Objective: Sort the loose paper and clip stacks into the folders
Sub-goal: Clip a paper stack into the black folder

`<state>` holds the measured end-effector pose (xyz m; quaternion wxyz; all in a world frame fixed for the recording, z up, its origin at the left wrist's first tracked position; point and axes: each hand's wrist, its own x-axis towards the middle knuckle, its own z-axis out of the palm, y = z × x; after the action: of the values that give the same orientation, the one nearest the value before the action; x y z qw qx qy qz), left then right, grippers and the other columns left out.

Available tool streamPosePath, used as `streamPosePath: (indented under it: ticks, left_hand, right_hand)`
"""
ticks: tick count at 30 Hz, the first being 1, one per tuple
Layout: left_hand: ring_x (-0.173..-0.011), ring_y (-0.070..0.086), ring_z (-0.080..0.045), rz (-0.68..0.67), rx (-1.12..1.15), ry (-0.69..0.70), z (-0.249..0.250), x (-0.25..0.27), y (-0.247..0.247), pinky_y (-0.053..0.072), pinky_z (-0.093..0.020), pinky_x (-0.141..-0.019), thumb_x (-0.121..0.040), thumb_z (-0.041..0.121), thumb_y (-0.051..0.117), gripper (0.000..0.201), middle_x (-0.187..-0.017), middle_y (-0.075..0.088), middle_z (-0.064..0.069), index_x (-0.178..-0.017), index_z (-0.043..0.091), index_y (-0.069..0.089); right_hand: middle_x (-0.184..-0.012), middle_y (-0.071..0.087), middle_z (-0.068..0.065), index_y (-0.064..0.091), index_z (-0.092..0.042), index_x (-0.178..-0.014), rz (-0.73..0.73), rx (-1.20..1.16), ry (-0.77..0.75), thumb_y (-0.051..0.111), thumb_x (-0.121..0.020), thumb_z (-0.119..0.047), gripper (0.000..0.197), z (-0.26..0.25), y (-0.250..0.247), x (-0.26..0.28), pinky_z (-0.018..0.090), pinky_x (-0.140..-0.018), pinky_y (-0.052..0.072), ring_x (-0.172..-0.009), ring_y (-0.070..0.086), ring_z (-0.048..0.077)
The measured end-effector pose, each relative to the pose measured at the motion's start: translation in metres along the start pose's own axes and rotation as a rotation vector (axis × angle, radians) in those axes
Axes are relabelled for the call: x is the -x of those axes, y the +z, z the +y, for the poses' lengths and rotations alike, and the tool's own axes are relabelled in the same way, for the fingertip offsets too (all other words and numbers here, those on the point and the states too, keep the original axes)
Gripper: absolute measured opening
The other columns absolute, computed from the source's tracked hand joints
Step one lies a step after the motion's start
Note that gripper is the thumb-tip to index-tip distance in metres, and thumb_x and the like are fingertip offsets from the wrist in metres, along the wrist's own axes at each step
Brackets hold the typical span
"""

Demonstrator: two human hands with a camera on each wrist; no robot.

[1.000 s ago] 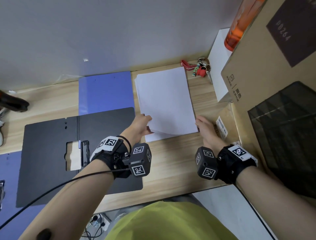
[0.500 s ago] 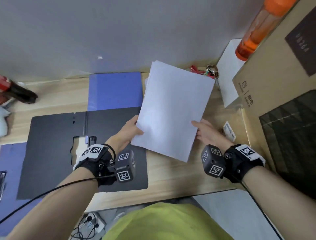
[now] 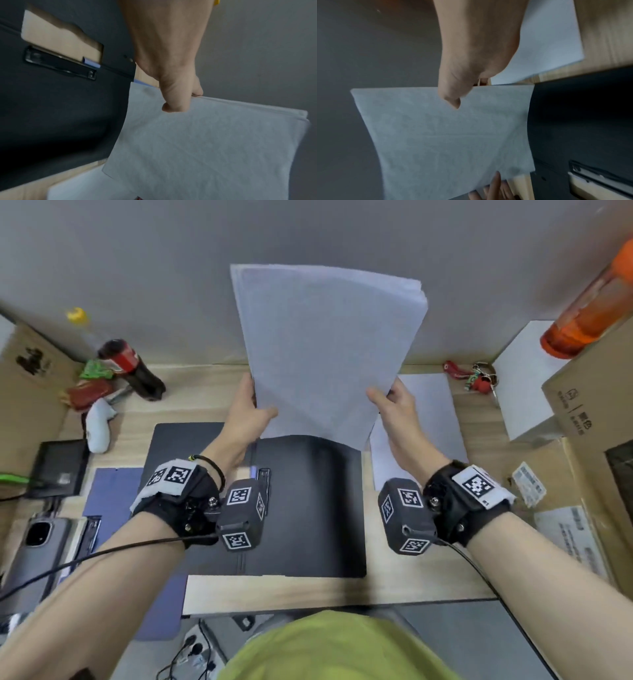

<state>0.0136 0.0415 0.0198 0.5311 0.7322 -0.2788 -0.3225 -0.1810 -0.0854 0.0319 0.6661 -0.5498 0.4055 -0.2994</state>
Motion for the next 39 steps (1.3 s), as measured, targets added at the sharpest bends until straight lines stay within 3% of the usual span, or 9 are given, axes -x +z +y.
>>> streamPosePath:
  ticks: [5, 9, 12, 16, 19, 23, 26, 32, 39]
  left_hand:
    - [-0.102, 0.056, -0.001, -0.127, -0.066, -0.091, -0.027, 0.013, -0.026, 0.043, 0.001, -0.069, -0.099, 0.002, 0.038, 0.038, -0.122, 0.056, 0.002, -0.136, 0.012, 0.04]
    - [-0.117, 0.054, -0.012, -0.161, -0.174, -0.078, -0.043, 0.009, -0.033, 0.043, -0.026, -0.099, -0.103, 0.024, 0.036, 0.028, -0.122, 0.059, 0.005, -0.125, 0.018, 0.052]
    - [-0.104, 0.055, -0.012, -0.159, -0.19, -0.052, -0.043, 0.007, -0.037, 0.043, -0.03, -0.098, -0.103, 0.024, 0.036, 0.026, -0.11, 0.061, 0.004, -0.119, 0.018, 0.055]
    - [-0.093, 0.054, -0.014, -0.089, -0.116, -0.076, -0.033, -0.004, -0.049, 0.044, -0.03, -0.085, -0.104, 0.025, 0.032, 0.021, -0.103, 0.058, -0.001, -0.105, 0.018, 0.053]
    - [-0.077, 0.045, -0.015, -0.061, -0.083, -0.18, -0.027, -0.012, -0.059, 0.038, -0.029, -0.069, -0.102, 0.021, 0.03, 0.026, -0.084, 0.049, -0.001, -0.083, 0.017, 0.047]
    - [-0.065, 0.047, -0.013, -0.099, 0.004, -0.34, -0.031, -0.003, -0.063, 0.038, -0.021, -0.056, -0.1, 0.007, 0.028, 0.027, -0.084, 0.052, -0.004, -0.084, 0.016, 0.049]
    - [-0.081, 0.056, -0.022, -0.139, -0.004, -0.412, -0.047, 0.01, -0.061, 0.043, -0.025, -0.064, -0.098, 0.003, 0.03, 0.028, -0.101, 0.059, -0.011, -0.099, 0.012, 0.056]
    - [-0.06, 0.048, -0.017, -0.2, -0.141, -0.494, -0.084, 0.04, -0.041, 0.037, -0.02, -0.048, -0.092, -0.003, 0.034, 0.021, -0.077, 0.053, -0.006, -0.092, 0.008, 0.052]
    - [-0.062, 0.05, -0.017, -0.113, -0.221, -0.568, -0.102, 0.048, -0.011, 0.044, -0.018, -0.049, -0.091, -0.007, 0.041, 0.03, -0.077, 0.056, -0.006, -0.105, 0.006, 0.064]
  right_hand:
    - [-0.13, 0.058, -0.005, 0.043, -0.018, -0.139, -0.054, 0.18, 0.215, 0.038, -0.095, -0.01, 0.046, 0.045, 0.032, 0.015, 0.022, -0.089, 0.042, -0.117, 0.055, 0.012]
    - [-0.137, 0.051, -0.006, 0.036, -0.017, -0.144, -0.025, 0.304, 0.265, 0.034, -0.098, -0.014, 0.046, 0.051, 0.039, 0.027, 0.023, -0.094, 0.032, -0.119, 0.047, 0.012]
    - [-0.128, 0.053, -0.002, 0.043, -0.011, -0.136, 0.0, 0.392, 0.25, 0.033, -0.101, -0.022, 0.038, 0.045, 0.037, 0.028, 0.022, -0.091, 0.029, -0.109, 0.042, 0.01]
    - [-0.089, 0.053, 0.014, 0.052, -0.009, -0.087, -0.019, 0.443, 0.122, 0.041, -0.097, -0.037, 0.031, 0.025, 0.039, 0.022, 0.034, -0.077, 0.04, -0.082, 0.049, 0.02]
    - [-0.113, 0.059, 0.029, 0.053, -0.002, -0.107, -0.123, 0.368, 0.141, 0.046, -0.088, -0.053, 0.056, 0.008, 0.045, 0.018, 0.043, -0.081, 0.048, -0.089, 0.06, 0.027]
    - [-0.113, 0.07, -0.002, 0.056, -0.016, -0.124, -0.271, 0.142, 0.293, 0.045, -0.099, -0.033, 0.032, 0.005, 0.051, 0.026, 0.035, -0.089, 0.052, -0.103, 0.066, 0.016]
    - [-0.119, 0.069, -0.001, 0.055, -0.016, -0.128, -0.368, 0.126, 0.417, 0.045, -0.1, -0.032, 0.034, 0.025, 0.041, 0.035, 0.041, -0.097, 0.048, -0.111, 0.064, 0.02]
    - [-0.1, 0.073, 0.0, 0.061, -0.021, -0.111, -0.453, 0.281, 0.598, 0.04, -0.102, -0.021, 0.023, 0.066, 0.02, 0.055, 0.036, -0.066, 0.058, -0.089, 0.07, 0.017]
    - [-0.099, 0.07, -0.001, 0.056, -0.018, -0.117, -0.417, 0.387, 0.639, 0.038, -0.102, -0.022, 0.024, 0.081, -0.02, 0.06, 0.03, -0.065, 0.055, -0.085, 0.067, 0.016]
